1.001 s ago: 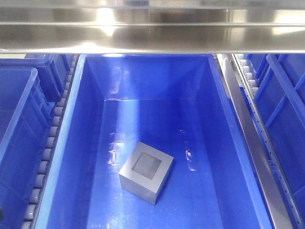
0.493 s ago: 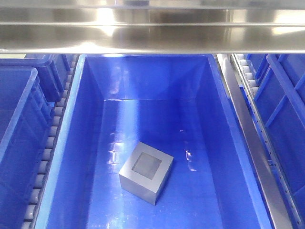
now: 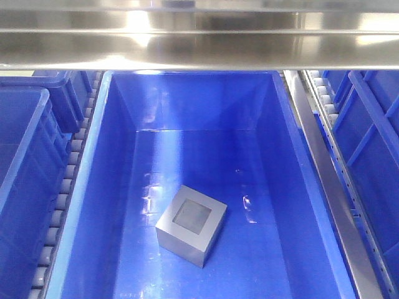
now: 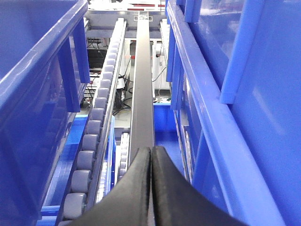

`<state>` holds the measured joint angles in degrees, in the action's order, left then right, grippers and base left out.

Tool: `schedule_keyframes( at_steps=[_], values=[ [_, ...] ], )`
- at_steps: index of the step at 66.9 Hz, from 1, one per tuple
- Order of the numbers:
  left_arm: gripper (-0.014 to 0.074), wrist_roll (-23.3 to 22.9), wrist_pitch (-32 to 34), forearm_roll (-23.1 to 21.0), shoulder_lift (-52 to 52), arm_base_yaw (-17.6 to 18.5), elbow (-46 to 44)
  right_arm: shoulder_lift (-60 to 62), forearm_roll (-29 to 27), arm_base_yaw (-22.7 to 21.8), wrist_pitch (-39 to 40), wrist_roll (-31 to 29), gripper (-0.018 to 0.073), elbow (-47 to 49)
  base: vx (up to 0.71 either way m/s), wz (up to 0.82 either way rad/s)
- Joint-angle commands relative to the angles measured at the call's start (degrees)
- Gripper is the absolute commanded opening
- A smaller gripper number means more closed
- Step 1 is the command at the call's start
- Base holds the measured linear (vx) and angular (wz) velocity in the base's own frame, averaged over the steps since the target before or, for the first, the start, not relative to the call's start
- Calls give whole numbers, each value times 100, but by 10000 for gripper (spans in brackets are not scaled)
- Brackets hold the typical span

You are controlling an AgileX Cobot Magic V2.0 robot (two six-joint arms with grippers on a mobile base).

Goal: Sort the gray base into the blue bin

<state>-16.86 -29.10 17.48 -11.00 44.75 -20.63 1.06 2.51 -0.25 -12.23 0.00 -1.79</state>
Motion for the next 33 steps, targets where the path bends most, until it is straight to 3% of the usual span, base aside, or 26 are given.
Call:
schedule_keyframes(
  at_steps=[1,9,21,33],
  values=[
    [-8,-8,521,-110,11,-326,-21,42,49,-5,498,-69,-5,-32,0,0],
    [-8,5,886,-642,127,-1291,152,42,49,-5,503,-69,-5,-32,0,0],
    [-8,62,1394,-1058,488,-2687,576,42,49,-5,503,-69,-5,-32,0,0],
    [-8,1197,1764,-1851,852,-3620,1139,42,49,-5,503,-69,-5,-32,0,0]
  ],
)
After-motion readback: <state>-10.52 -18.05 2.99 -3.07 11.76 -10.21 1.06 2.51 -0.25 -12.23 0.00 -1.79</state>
